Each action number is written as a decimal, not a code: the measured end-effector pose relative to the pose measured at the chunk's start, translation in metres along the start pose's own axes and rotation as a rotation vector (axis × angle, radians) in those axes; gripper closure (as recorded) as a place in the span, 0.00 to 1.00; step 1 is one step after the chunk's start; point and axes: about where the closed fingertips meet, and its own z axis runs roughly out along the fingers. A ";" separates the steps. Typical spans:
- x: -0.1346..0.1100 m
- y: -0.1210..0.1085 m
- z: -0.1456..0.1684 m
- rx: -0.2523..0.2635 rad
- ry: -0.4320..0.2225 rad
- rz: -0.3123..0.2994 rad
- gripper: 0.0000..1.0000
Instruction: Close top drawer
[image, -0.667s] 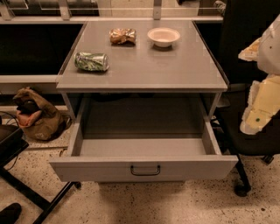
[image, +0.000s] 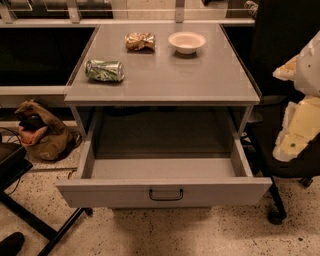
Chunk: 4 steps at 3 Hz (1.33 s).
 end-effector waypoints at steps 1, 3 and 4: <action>0.023 0.015 0.026 -0.033 -0.020 0.063 0.00; 0.050 0.044 0.070 -0.127 -0.023 0.122 0.00; 0.050 0.049 0.077 -0.143 -0.030 0.123 0.00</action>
Offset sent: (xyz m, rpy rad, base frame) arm -0.0542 -0.0328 -0.1431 0.1380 0.2375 -0.1160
